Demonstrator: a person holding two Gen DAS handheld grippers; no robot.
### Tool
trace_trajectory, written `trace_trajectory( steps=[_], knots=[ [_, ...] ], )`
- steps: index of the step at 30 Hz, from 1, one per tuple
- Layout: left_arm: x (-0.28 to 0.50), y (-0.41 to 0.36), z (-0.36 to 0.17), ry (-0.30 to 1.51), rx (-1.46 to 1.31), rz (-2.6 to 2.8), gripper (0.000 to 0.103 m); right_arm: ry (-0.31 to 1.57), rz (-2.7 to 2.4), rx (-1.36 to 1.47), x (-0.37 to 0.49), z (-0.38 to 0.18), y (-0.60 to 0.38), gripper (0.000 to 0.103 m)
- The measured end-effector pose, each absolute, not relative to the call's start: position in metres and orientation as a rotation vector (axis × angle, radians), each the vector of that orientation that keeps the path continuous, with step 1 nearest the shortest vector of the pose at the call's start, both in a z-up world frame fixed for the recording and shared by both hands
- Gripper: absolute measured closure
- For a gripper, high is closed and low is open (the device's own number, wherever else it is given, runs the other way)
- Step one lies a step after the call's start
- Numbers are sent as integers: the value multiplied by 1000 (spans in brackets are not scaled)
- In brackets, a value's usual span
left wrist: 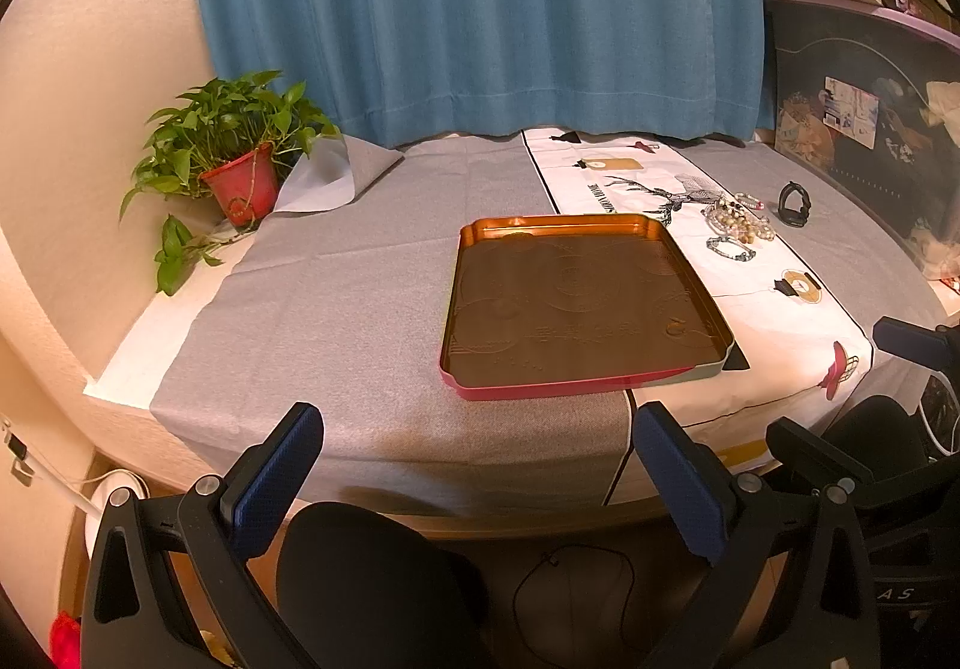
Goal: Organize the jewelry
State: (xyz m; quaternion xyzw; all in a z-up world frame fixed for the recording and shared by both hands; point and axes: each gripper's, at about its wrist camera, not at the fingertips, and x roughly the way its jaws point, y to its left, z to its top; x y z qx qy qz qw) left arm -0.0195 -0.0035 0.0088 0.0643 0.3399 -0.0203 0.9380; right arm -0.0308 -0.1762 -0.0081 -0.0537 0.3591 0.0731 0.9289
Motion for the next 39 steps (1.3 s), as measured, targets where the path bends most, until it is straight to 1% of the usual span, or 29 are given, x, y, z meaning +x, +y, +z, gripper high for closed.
trace_trajectory(
  steps=[18, 27, 33, 39],
  knots=[
    [-21, -2, 8, 698, 138, -40, 0, 737, 150, -99, -33, -11, -176, 0],
    [-17, -7, 2, 734, 188, -41, 0, 765, 148, -48, -30, -23, -189, 0],
    [1, -26, -5, 777, 230, -46, 0, 789, 127, 4, -12, -32, -219, 0],
    [23, -58, -7, 803, 294, -87, 0, 815, -10, 99, 16, -53, -289, 0]
  ],
)
